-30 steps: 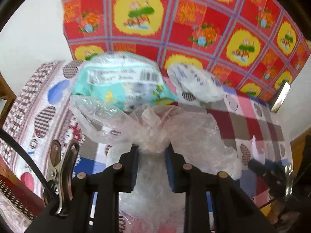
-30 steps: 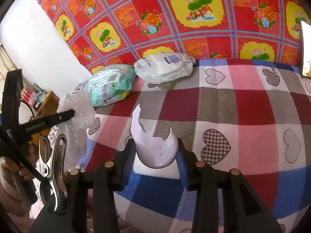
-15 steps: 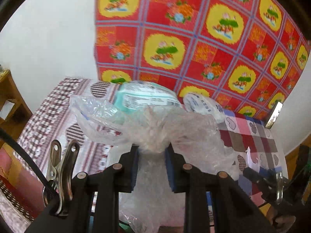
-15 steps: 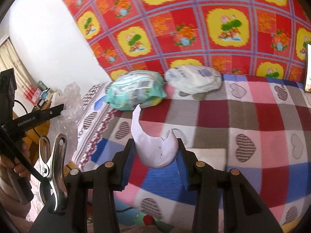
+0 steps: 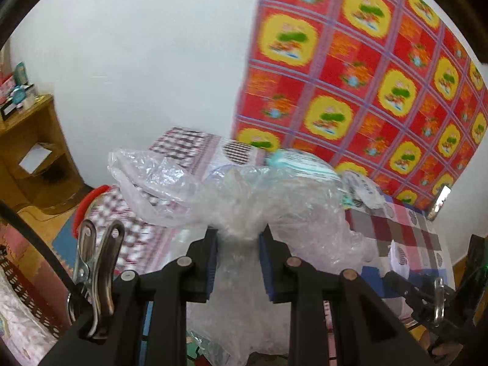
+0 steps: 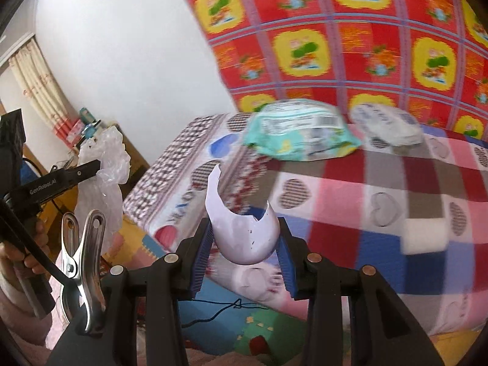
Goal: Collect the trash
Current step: 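Carry the clear bag and pink piece in both tools toward the red bucket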
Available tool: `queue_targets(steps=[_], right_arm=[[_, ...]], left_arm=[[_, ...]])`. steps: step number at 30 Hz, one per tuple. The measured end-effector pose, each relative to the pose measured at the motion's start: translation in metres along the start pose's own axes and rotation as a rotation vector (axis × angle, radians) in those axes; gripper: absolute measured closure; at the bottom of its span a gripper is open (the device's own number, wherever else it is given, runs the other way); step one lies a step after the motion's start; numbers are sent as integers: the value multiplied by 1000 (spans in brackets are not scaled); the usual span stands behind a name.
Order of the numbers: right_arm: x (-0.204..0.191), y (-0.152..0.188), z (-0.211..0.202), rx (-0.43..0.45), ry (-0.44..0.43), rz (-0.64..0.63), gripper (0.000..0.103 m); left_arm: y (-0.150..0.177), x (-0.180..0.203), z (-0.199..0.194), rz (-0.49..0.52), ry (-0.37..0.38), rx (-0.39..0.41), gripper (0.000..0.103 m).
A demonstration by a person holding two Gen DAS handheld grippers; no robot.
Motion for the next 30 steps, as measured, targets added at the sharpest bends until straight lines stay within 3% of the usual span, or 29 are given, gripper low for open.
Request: queue_targets(steps=[13,22,30], right_arm=[[-97,-28,67,-68,-105,-139,62],[-147,-77,130,-65,-208,-214,62],[-172,-103,183,-125,-207,-241,62]], left_arm=[[-26,-157,-15,-89,-176,41,77],[-52,-251,14,-213,-290,31,77],[-64,-314,66,-308,-325,-19,77]])
Point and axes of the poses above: each gripper's, at about its wrist camera, not at the fingertips, and z roughly the way its jaws point, x to its right, y to its underside, the point moved 8 cm from there along z, roughly the way its jaws point
